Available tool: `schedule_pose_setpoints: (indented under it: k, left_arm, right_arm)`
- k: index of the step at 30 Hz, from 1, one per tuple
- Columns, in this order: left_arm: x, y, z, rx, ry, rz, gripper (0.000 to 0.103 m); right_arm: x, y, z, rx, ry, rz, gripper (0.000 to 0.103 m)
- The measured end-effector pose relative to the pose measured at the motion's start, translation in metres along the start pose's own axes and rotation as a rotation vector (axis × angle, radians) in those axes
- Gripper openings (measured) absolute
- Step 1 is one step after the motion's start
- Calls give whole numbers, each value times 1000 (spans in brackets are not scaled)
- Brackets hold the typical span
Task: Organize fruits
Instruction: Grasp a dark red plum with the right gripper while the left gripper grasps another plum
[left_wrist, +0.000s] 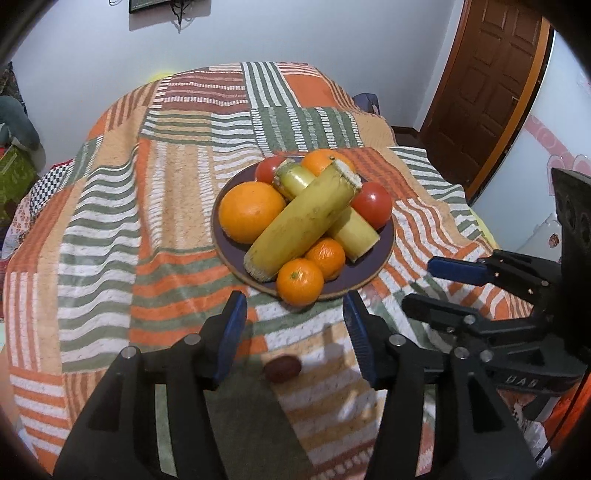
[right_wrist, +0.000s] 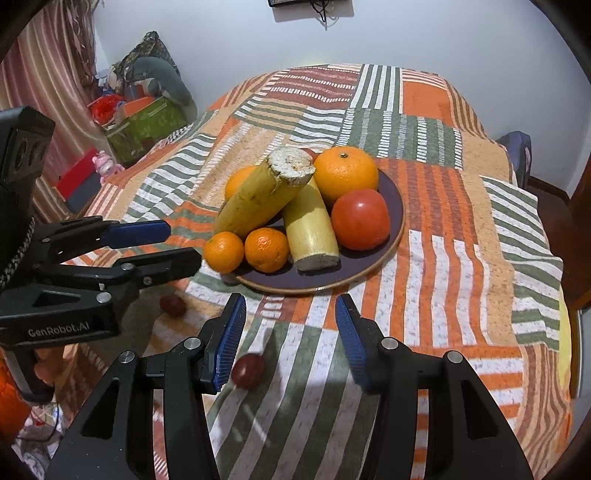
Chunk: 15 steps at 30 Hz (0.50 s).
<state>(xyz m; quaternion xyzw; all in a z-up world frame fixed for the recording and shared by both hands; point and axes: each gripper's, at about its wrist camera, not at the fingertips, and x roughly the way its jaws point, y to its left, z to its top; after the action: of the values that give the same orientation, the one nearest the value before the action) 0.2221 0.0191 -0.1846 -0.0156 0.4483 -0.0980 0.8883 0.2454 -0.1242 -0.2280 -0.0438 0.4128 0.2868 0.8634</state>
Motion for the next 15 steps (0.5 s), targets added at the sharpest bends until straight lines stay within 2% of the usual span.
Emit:
schedule_pose_setpoints:
  k: [8, 12, 15]
  left_arm:
    - [-1, 7, -28, -12, 55, -4, 54]
    - [3, 5, -39, 13, 56, 14, 54]
    - [9, 4, -40, 15, 60, 11, 46]
  right_arm:
    - [-1, 10, -17, -2, 31, 14, 47]
    - [4, 17, -24, -18, 41, 24, 47]
    - [8, 23, -26, -34, 47, 21, 43]
